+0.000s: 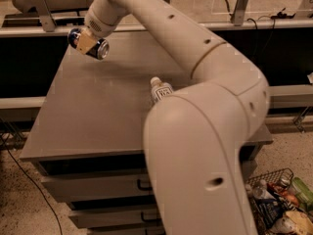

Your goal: Pick pepsi can

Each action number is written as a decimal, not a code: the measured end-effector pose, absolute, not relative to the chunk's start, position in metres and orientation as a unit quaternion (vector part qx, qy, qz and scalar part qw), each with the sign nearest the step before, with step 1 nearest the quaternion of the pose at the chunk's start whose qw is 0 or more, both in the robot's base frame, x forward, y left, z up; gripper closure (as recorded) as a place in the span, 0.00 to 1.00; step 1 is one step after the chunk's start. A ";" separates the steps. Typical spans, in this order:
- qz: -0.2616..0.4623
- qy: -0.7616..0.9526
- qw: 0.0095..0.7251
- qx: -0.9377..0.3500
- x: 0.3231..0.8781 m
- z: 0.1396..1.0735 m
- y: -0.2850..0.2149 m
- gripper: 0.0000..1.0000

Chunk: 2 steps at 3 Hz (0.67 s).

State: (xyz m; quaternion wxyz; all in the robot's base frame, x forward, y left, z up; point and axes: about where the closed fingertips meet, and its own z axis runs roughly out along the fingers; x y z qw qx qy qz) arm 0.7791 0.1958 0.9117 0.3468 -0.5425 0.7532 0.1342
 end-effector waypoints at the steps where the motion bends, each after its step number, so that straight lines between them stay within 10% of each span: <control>1: 0.222 0.703 0.424 -0.525 0.770 0.936 0.176 1.00; 2: 0.270 0.669 0.463 -0.515 0.755 0.962 0.155 1.00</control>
Offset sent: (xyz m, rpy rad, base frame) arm -0.0081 -0.0166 0.0217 0.2169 -0.0466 0.0613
